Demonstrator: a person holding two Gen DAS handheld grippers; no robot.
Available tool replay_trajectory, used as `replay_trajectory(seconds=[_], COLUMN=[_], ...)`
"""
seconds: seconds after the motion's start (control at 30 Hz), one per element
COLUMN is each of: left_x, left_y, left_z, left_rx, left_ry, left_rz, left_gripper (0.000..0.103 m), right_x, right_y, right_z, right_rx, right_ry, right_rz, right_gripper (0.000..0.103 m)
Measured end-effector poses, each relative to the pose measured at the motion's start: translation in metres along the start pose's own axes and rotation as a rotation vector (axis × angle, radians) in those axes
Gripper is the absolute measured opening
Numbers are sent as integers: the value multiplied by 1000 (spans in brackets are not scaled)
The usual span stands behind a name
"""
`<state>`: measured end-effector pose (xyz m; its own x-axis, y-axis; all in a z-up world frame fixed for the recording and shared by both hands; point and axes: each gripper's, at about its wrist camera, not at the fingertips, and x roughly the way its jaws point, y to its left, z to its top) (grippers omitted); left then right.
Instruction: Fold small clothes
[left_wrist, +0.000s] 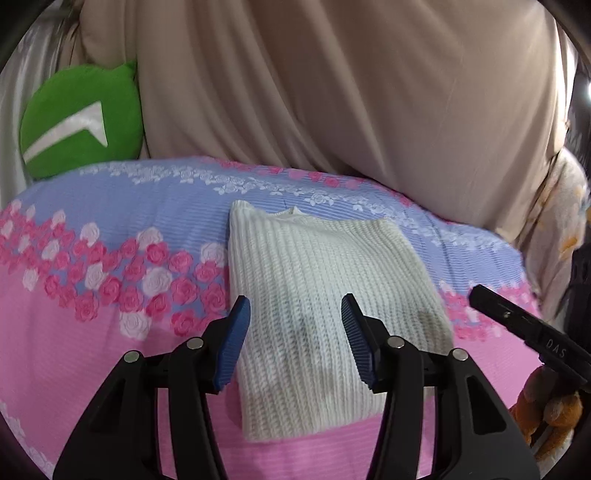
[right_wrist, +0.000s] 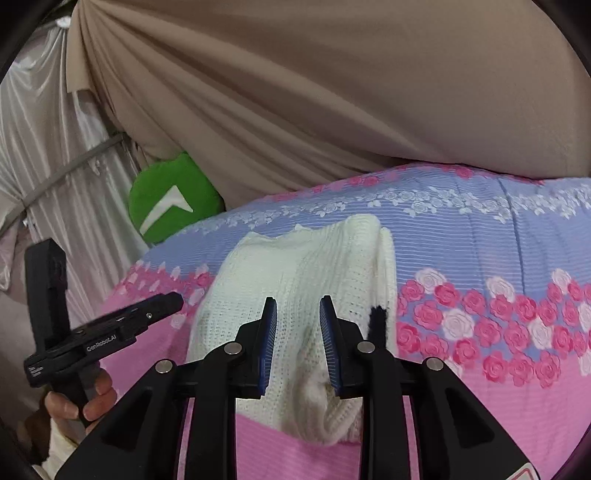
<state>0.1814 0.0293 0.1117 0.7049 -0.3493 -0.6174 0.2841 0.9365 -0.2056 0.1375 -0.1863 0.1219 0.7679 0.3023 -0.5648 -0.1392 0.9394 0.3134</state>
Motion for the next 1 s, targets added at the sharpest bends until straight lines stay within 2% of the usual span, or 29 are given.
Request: replay_trajectory(seconds=[0.1,0.17,0.2,0.27,0.3,0.33,0.37,0.43,0.47,0.53,0.57,0.6,0.63,0.7,0.77,0.9,1.0], left_x=[22,35,38,40,41,41,42,40,37,35,36,39,43,46,42,33,29], left_y=[-7,-1,2,5,4,4,3,1,-1,-2,-3,-5,-8,-12,-17,-22,-27], left_z=[-6,-10,-12,-14,-14,-13,-12,-12,-12,-13,-14,-15,-17,-20,-22,-23,-25], left_rx=[30,15,8,10,12,14,18,32,42,51,57,60,65,74,102,114,119], left_ry=[33,70,78,68,66,67,66,64,55,38,36,42,49,49,31,12,5], left_rz=[65,56,53,58,62,62,67,78,89,113,112,118,121,146,180,226,265], left_gripper=[50,50,50,53,53,53,53,53,53,53,53,53,53,53,53,53,53], right_x=[38,51,54,59,66,77,80,62,44,25,33,50,75,76,47,-9,-5], right_y=[-6,-22,-27,-34,-36,-38,-38,-33,-31,-35,-42,-49,-58,-63,-57,-27,-9], right_z=[0,-1,0,1,2,2,1,3,5,5,3,0,-8,-13,-5,-5,-21], right_rx=[-11,39,60,86,85,76,68,50,40,51,62,60,57,81,95,-20,-137], right_ry=[53,46,38,32,56,99,116,55,-7,-68,-43,15,106,90,47,-61,-11], right_rz=[-89,-129,-151,-128,-106,-102,-99,-69,-43,-23,-44,-86,-130,-103,-103,-137,-205], right_gripper=[31,42,53,57,56,37,27,20,19,18,18,19,24,25,25,23,21])
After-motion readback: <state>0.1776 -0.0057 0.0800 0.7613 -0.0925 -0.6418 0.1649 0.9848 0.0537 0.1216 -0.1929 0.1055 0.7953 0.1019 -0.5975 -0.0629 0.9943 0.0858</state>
